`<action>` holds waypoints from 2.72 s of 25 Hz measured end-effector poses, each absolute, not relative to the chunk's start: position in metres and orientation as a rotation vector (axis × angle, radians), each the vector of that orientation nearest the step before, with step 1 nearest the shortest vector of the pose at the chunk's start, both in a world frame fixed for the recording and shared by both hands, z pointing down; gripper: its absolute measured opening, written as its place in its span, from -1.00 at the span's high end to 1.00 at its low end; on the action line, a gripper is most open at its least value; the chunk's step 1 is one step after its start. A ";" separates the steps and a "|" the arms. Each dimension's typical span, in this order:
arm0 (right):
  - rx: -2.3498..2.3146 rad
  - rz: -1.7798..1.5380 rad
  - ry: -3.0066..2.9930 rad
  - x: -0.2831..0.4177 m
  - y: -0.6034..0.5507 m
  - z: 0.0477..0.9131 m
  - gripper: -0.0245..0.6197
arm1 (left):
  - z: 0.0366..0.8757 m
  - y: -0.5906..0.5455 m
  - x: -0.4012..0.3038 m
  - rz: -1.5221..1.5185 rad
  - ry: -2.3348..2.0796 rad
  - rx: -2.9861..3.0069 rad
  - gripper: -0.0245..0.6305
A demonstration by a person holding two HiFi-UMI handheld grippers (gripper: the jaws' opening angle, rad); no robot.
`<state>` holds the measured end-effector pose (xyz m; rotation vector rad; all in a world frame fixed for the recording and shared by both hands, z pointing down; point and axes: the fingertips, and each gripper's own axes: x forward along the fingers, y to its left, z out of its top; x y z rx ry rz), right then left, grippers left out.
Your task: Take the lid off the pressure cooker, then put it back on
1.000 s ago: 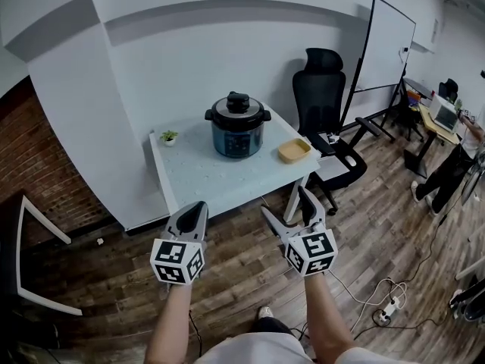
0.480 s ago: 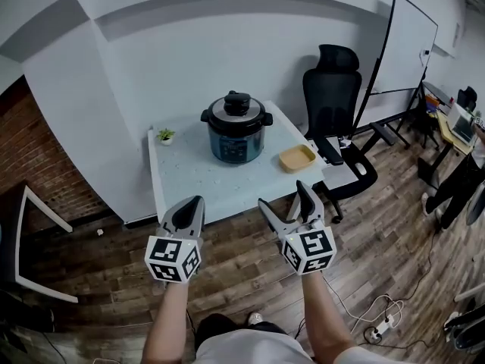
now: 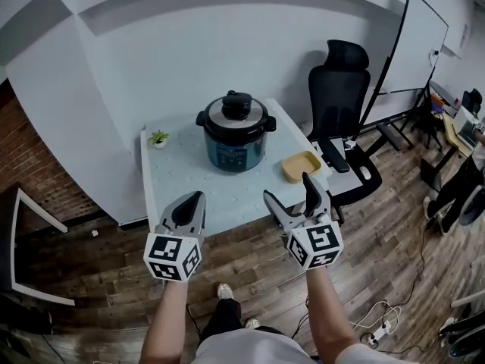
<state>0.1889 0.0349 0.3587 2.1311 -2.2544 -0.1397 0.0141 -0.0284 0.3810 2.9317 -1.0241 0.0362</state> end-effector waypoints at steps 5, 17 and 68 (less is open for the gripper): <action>2.135 -0.129 -2.228 0.205 -0.016 0.362 -0.35 | 0.386 -0.081 0.030 0.030 -1.003 2.927 0.88; 2.167 -0.136 -2.152 0.227 -0.117 0.356 -0.35 | 0.390 -0.190 0.053 0.001 -0.919 2.918 0.88; 0.705 0.062 -2.486 0.204 -0.346 0.412 -0.22 | 0.403 -0.316 0.114 0.086 -1.297 2.750 0.88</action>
